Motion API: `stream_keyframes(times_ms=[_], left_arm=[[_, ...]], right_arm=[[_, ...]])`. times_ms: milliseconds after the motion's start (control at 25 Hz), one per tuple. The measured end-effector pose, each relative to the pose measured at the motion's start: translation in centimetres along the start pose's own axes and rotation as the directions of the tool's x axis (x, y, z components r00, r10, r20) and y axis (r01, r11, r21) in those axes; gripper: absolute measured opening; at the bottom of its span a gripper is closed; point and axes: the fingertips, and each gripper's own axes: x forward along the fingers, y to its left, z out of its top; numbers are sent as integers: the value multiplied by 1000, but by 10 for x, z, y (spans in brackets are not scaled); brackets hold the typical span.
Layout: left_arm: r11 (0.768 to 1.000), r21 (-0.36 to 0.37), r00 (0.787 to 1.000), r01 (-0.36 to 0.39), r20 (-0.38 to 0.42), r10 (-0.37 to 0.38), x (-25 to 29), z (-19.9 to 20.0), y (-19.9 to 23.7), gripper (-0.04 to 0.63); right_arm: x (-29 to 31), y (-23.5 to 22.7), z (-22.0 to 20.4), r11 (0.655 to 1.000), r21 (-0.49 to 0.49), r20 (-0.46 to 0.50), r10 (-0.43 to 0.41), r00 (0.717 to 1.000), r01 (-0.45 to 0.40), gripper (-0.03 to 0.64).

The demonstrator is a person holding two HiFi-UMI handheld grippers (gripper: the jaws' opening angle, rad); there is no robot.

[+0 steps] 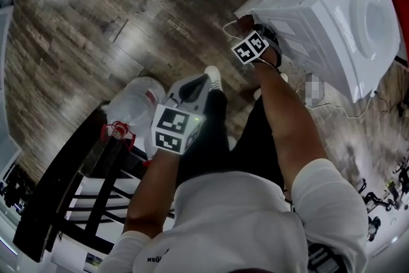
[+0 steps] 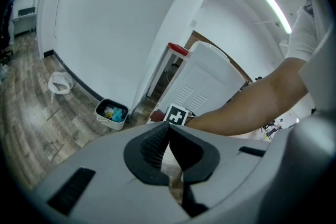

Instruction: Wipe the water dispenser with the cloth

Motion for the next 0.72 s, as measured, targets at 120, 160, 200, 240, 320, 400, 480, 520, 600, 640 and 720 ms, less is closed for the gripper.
stream_keyframes(times_ms=[120,160,200,240,320,400,480,520,600,640,720], left_arm=[[1000,10,1000,9,22,-10,-4,11,-5,-11],[1000,15,1000,14,27,-14,-5,16,-7,-11],[1000,17,999,18,33,-19,-8,20,-9,-11],[1000,15,999,21,38,-21,-12,24,-10,-11],[1000,10,999,19,45,-19,-20,29,-11,-11],[1000,16,999,16,49,-17,-29,32,-10,-11],[999,33,999,13,49,-15,-38,33,-10,-11],[999,46,999,10,45,-12,-43,34,-10,-11],[998,69,999,2,38,-5,-51,35,-13,-11],[997,75,999,0,37,-3,-53,35,-18,-11],[997,79,999,1,42,-5,-56,36,-31,-11]], right_arm=[[-30,0,7,1000,9,50,0,999,0,54],[-42,1,8,1000,12,65,1,998,-1,54],[-55,3,7,1000,18,78,2,997,-4,54],[-68,5,6,1000,26,92,7,996,-9,54],[-98,9,5,998,60,136,21,991,-30,54],[-134,12,7,992,109,208,43,977,-66,54],[-175,20,12,979,151,304,84,949,-135,54],[-195,25,16,971,163,355,109,928,-176,54],[-239,33,22,954,178,457,139,879,-243,54],[-261,33,21,946,186,503,139,853,-264,54],[-304,32,15,933,213,580,117,806,-289,54]])
